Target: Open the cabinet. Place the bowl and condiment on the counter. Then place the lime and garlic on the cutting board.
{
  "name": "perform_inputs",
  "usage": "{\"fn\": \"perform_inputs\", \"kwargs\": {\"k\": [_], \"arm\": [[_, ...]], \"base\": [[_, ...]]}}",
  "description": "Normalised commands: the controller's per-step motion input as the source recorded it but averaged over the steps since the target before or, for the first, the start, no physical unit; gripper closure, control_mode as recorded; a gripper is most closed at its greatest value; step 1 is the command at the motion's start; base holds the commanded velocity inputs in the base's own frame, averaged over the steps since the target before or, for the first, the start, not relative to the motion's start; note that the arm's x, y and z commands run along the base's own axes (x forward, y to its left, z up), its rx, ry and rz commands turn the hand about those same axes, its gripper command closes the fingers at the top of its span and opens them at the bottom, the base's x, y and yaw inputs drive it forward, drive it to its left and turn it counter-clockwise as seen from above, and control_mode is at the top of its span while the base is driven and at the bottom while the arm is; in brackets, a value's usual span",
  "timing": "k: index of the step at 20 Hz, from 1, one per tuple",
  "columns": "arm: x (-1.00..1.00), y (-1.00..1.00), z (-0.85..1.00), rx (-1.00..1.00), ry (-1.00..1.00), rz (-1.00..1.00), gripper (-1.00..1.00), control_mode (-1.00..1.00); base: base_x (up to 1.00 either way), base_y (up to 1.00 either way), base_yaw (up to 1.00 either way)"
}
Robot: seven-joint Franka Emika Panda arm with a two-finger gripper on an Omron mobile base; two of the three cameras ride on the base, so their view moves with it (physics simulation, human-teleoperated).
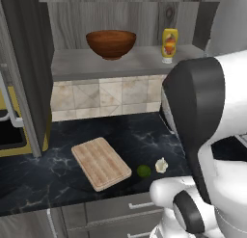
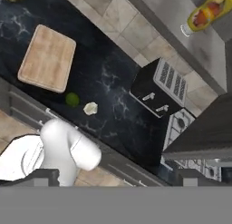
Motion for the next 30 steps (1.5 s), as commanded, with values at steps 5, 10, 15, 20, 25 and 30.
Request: {"fn": "perform_inputs", "kwargs": {"k": [5, 10, 15, 20, 25, 30], "arm": [[0.57, -0.28, -0.96, -0.31, -0.26, 0.00, -1.00, -1.00], [0.60, -0.56, -0.60, -0.19, -0.12, 0.00, -1.00, -1.00], [0.70, -0.24, 0.05, -0.13, 0.00, 0.00, -1.00, -1.00], [0.45, -0.14, 0.55, -0.19, 0.02, -0.03, -1.00, -1.00], [0.16, -0.35, 0.52, -0.20, 0.19, -0.09, -1.00, -1.00], [0.11, -0.58, 0.14, -0.17, 0.21, -0.20, -1.00, -1.00]], "base": [[0.00, 0.00, 0.00], [0.00, 0.00, 0.00], [0.00, 0.00, 0.00], [0.00, 0.00, 0.00], [0.00, 0.00, 0.00], [0.00, 0.00, 0.00]]}}
